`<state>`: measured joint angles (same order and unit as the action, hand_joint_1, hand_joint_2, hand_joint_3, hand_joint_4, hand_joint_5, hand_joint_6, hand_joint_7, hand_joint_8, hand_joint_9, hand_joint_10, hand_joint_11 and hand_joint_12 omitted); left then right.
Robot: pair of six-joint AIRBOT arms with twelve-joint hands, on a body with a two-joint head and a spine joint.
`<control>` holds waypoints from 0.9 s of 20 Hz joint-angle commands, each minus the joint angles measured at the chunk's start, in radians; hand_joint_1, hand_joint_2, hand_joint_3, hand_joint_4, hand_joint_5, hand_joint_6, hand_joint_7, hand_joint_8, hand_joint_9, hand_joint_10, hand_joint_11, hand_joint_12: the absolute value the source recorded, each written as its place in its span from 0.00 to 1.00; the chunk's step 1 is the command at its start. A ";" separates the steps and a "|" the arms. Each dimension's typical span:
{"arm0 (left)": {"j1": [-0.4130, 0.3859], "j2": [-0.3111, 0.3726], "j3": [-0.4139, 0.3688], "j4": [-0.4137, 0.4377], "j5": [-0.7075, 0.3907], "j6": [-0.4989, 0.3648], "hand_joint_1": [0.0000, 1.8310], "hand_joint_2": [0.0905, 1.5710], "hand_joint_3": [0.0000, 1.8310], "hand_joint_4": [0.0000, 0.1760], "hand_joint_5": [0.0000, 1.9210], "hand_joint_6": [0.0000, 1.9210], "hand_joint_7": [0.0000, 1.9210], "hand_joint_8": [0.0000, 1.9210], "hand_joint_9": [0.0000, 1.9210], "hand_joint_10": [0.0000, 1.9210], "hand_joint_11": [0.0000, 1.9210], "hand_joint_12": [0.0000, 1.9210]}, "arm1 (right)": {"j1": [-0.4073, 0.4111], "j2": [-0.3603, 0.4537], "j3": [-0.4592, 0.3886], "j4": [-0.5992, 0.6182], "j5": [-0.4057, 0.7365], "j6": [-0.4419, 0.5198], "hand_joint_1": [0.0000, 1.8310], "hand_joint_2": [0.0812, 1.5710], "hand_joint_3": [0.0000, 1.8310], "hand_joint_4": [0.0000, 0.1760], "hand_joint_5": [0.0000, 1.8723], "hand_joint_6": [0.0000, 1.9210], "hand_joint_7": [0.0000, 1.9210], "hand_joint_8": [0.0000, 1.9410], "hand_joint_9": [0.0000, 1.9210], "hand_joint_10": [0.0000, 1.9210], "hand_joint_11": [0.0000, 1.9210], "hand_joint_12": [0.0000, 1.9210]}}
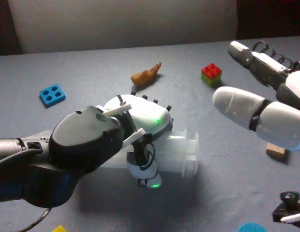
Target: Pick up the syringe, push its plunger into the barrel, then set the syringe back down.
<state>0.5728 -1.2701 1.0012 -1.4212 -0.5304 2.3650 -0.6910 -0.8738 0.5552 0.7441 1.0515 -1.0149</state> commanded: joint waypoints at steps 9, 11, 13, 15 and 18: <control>-0.005 -0.004 -0.005 0.052 -0.031 -0.005 0.35 0.78 0.00 0.00 0.34 0.12 0.39 0.12 0.38 0.28 0.29 0.61 | 0.030 0.004 -0.002 0.022 0.103 -0.101 0.05 0.73 0.00 0.00 0.04 0.00 0.05 0.00 0.04 0.00 0.00 0.10; -0.004 -0.004 -0.005 0.052 -0.032 -0.006 0.25 0.74 0.00 0.00 0.32 0.02 0.37 0.02 0.36 0.10 0.19 0.54 | 0.029 0.004 -0.002 0.022 0.105 -0.104 0.02 0.73 0.00 0.00 0.04 0.00 0.05 0.00 0.04 0.00 0.00 0.08; -0.004 -0.004 -0.005 0.052 -0.032 -0.006 0.17 0.68 0.00 0.00 0.23 0.00 0.24 0.00 0.24 0.01 0.06 0.47 | 0.026 0.004 -0.002 0.022 0.108 -0.105 0.05 0.73 0.00 0.00 0.04 0.00 0.05 0.00 0.04 0.00 0.00 0.08; -0.004 -0.004 -0.007 0.052 -0.032 -0.006 0.14 0.65 0.00 0.00 0.16 0.00 0.14 0.00 0.15 0.00 0.00 0.39 | 0.024 0.004 -0.002 0.022 0.108 -0.106 0.05 0.72 0.00 0.00 0.04 0.00 0.05 0.00 0.04 0.00 0.00 0.08; -0.005 -0.002 -0.014 0.052 -0.031 -0.007 0.06 0.59 0.00 0.00 0.05 0.00 0.04 0.00 0.03 0.00 0.00 0.13 | 0.025 0.004 -0.002 0.021 0.108 -0.110 0.05 0.72 0.00 0.00 0.04 0.00 0.05 0.00 0.04 0.00 0.00 0.09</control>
<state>0.5766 -1.2697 0.9894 -1.4132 -0.5396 2.3608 -0.6754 -0.8738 0.5552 0.8284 1.0603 -1.1263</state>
